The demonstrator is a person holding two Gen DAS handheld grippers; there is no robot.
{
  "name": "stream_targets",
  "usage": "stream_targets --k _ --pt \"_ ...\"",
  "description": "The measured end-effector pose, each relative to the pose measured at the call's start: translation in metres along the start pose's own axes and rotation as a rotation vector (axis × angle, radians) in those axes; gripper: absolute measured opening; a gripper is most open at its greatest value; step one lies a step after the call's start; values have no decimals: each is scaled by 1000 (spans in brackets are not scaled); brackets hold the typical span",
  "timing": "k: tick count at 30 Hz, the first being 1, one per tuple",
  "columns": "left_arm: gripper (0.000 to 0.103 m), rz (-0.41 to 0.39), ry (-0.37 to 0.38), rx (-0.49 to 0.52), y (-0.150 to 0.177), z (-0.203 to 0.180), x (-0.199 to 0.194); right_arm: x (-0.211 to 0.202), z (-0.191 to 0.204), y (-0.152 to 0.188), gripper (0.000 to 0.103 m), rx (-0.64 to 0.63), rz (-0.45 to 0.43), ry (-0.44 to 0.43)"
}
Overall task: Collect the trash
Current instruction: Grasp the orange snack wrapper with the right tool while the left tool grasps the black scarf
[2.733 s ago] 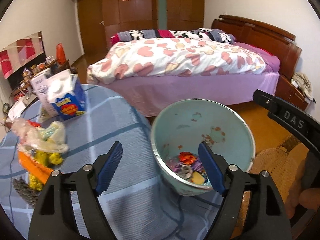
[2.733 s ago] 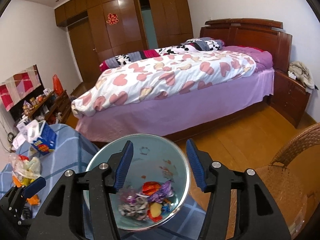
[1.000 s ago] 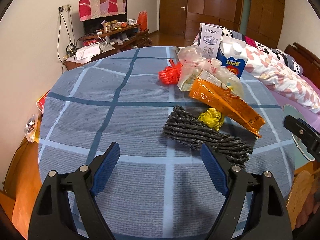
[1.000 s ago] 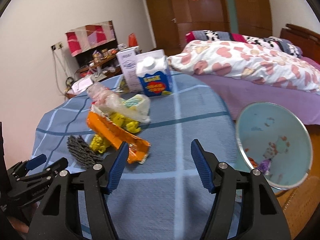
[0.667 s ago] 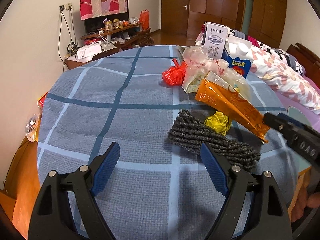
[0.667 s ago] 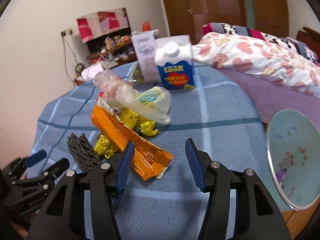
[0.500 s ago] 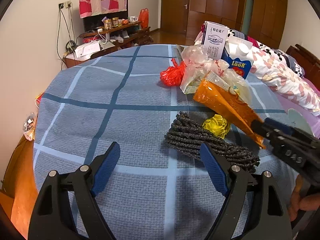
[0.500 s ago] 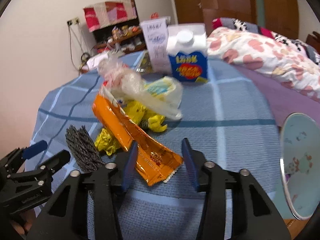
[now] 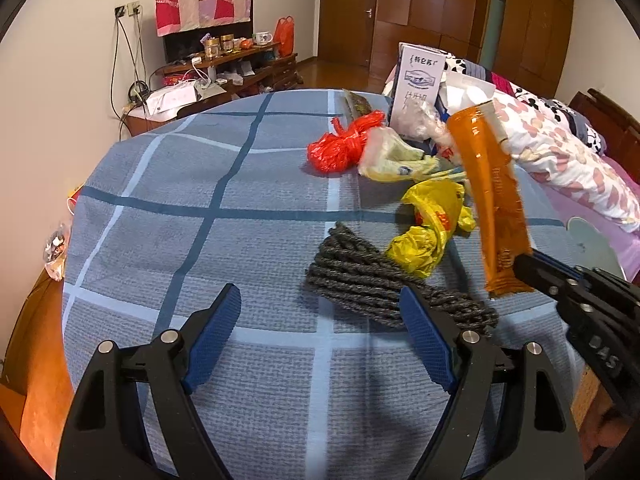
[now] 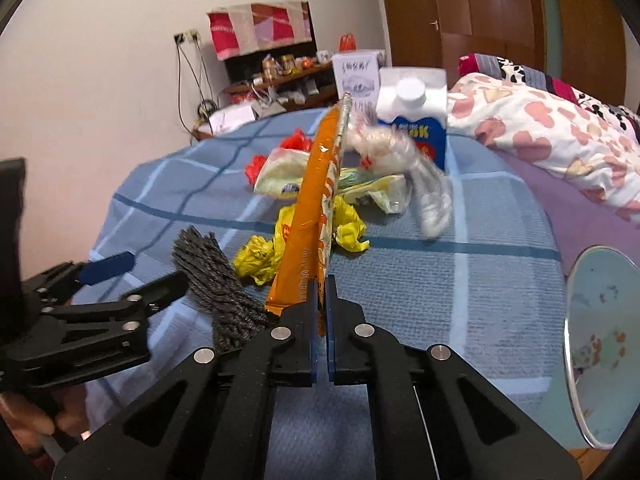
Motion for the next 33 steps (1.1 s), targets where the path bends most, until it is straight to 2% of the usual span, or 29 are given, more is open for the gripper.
stream_targets --k 5,9,12,15,18,21,22,24,25,29,33 --pt "80 9 15 -3 0 -15 3 -27 -15 0 4 34 -62 22" --pt "80 24 25 -7 -1 -33 13 -43 -30 4 4 55 -110 114" --pt "80 38 24 -19 -2 -46 23 -46 -41 9 4 83 -107 144" --pt "80 44 -21 -15 -3 -54 33 -48 -49 14 4 110 -99 154" --pt "74 69 -43 -30 1 -54 41 -50 -54 18 4 120 -93 159" --pt "66 62 -26 -36 3 -52 39 -53 -58 19 4 138 -92 152" --pt "60 64 -15 -40 3 -52 39 -54 -59 20 4 142 -92 149" --pt "53 62 7 -49 4 -50 38 -56 -58 21 4 151 -95 145" --pt "45 58 21 -47 5 -50 37 -57 -57 21 4 152 -96 144" --pt "32 41 73 -45 7 -46 29 -64 -56 20 4 152 -110 145" --pt "30 7 87 -34 7 -38 10 -73 -56 21 4 160 -131 147"
Point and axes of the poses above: each gripper's, at about its wrist camera, not at the fingertips, and x roughly the way its jaws point, z to its left, y to its underside, the point moved 4 cm from there along x, roughly the way its jaws point, and after that the axes turned 9 degrees about y, right-handed, at the moved point
